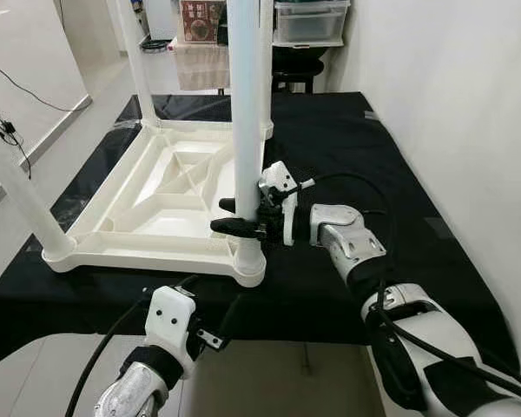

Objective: Building children table

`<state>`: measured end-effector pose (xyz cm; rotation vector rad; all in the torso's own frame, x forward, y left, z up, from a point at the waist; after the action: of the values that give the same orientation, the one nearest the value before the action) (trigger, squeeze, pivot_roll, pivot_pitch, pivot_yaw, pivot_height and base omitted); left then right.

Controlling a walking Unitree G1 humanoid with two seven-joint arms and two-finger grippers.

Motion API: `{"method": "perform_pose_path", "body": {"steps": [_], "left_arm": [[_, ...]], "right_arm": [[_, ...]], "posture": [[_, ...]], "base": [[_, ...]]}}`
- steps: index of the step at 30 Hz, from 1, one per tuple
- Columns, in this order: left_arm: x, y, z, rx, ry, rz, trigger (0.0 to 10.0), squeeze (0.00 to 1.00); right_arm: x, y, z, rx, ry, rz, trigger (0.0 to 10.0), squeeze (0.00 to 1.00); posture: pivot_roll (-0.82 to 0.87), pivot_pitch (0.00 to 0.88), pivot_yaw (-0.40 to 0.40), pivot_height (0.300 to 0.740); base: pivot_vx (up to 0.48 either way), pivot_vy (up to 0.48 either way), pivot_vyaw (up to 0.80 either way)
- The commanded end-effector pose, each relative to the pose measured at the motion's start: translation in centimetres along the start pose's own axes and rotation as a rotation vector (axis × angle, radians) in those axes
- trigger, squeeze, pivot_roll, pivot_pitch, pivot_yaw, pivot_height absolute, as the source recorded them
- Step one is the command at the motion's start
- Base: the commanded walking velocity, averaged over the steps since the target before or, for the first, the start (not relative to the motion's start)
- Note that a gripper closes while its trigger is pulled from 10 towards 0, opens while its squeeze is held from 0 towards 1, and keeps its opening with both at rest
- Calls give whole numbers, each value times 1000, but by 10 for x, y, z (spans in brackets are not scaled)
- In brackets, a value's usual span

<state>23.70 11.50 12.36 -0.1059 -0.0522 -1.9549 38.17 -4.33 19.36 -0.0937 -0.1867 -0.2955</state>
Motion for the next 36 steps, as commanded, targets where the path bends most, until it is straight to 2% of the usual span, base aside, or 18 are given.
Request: {"method": "perform_pose_path", "body": {"steps": [1,3,5,6,7,8,9,10,11,13,19,20,21,22,28,31,32,36], "left_arm": [[-2,-2,-2,-6,-9,5,10000,0],[-2,-3,-1,-5,-9,5,10000,0],[-3,-4,-1,-5,-9,5,10000,0],[-3,-5,0,-4,-9,5,10000,0],[-3,-5,0,-4,-9,5,10000,0],[-4,-5,1,-2,-8,7,10000,0],[-4,-5,1,-2,-8,7,10000,0],[-4,-5,2,-2,-8,7,10000,0],[-4,-4,2,-3,-5,9,10000,0],[-4,-4,2,-3,-3,10,10000,0],[-3,-3,1,-2,-20,-2,10000,0],[-3,-2,1,1,-14,9,10000,0],[-3,-2,1,1,-14,9,10000,0],[-3,-2,1,2,-13,12,10000,0],[-3,-1,0,1,-16,9,10000,0],[-4,-1,0,0,-19,7,10000,0],[-4,0,0,0,-19,6,10000,0],[-4,0,0,1,-19,8,10000,0]], "right_arm": [[-1,-8,-8,13,26,-5,0,0],[1,-18,-21,-48,18,-77,0,0],[6,-15,-37,-91,95,-330,0,0],[10,-22,-48,-150,137,-651,0,0],[10,-22,-48,-150,137,-651,0,0],[-7,-26,-61,-207,156,-891,0,0],[-7,-26,-61,-207,156,-891,0,0],[-20,-18,-62,-195,150,-856,0,0],[-28,-5,-60,-169,135,-756,0,0],[-32,2,-59,-155,125,-699,0,0],[-22,12,-53,-144,94,-660,0,0],[-21,14,-49,-145,101,-681,10000,0],[-21,14,-49,-145,101,-681,10000,0],[-20,15,-44,-143,108,-689,10000,1000],[-14,18,-32,-98,114,-614,10000,1000],[-6,20,-19,-31,101,-488,10000,1000],[-7,18,-6,9,52,-270,10000,0],[-8,11,0,3,9,-123,10000,0]], "posture": [[12,52,-11,740],[1,60,-17,740],[-6,67,-28,740],[-6,69,-33,740],[-6,69,-33,740],[-8,84,-10,740],[-8,84,-10,740],[-8,84,-10,740],[-15,68,-6,740],[-15,68,-6,740],[-11,66,-20,740],[-7,63,-20,740],[-7,63,-20,740],[-4,62,-23,740],[-5,57,-23,740],[-4,52,-25,740],[1,48,-29,740],[0,44,-27,740]], "base": [[0,0,0],[0,0,0],[0,0,0],[0,0,0],[0,0,0],[0,0,0],[0,0,0],[0,0,0],[0,0,0],[0,0,0],[0,0,0],[0,0,0],[0,0,0],[0,0,0],[0,0,0],[0,0,0],[0,0,0],[0,0,0]]}}
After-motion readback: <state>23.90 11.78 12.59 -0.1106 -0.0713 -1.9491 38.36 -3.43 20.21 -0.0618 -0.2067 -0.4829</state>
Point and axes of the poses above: a point about 5 cm out from each wrist's last joint towards the gripper, its own y axis pointing out of the wrist towards the gripper, its own z axis along the axis of the wrist's last joint, x = y × z, the point moved 3 cm from there along y, pointing out of the wrist towards the gripper, and after that the axes turned 6 degrees about -y, right-handed, at the moved point
